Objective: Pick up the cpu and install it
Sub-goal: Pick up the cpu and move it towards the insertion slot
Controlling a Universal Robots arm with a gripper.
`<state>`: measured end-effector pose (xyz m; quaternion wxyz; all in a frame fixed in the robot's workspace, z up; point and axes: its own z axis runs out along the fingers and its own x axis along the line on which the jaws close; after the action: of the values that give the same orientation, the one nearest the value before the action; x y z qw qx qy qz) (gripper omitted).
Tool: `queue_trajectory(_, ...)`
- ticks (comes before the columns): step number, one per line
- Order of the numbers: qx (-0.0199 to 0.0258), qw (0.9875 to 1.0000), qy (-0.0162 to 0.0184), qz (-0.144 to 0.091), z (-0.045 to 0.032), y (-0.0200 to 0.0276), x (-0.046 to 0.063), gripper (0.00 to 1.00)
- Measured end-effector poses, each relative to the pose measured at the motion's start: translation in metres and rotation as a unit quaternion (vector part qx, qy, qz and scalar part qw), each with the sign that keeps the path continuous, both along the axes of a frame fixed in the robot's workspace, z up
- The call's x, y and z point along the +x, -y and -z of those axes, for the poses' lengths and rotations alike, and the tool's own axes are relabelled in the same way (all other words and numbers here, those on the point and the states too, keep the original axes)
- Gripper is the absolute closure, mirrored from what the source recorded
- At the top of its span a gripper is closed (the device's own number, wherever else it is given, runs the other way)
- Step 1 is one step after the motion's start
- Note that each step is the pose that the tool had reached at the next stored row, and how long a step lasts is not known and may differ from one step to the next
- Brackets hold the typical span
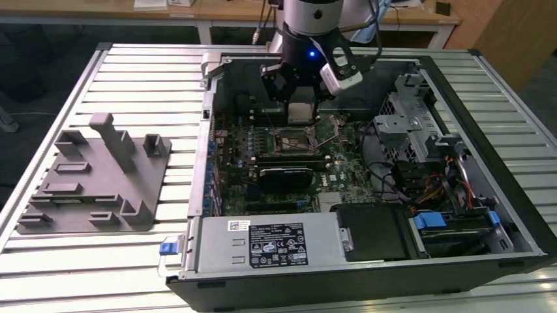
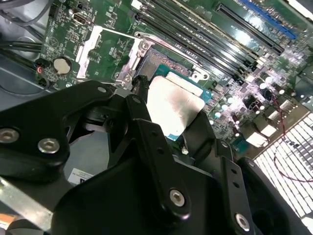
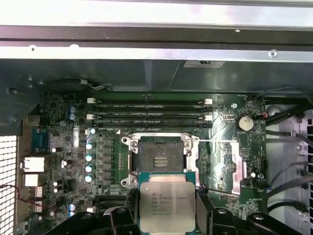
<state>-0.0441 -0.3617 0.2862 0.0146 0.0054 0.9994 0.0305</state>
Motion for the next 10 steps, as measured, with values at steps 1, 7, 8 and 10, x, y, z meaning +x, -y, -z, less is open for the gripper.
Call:
queue_trajectory(1,0.0000,1.0000,0.0000,-0.001,0.0016,-0.0004,0.000,0.45)
queue_trajectory(7,0.0000,1.0000,0.0000,-0.003,0.0114,-0.0021,0.000,0.45)
queue_trajectory(8,0.0000,1.0000,0.0000,-0.003,0.0121,-0.0022,0.000,0.45)
queue_trajectory(10,0.0000,1.0000,0.0000,-0.004,0.0122,-0.0022,0.000,0.45)
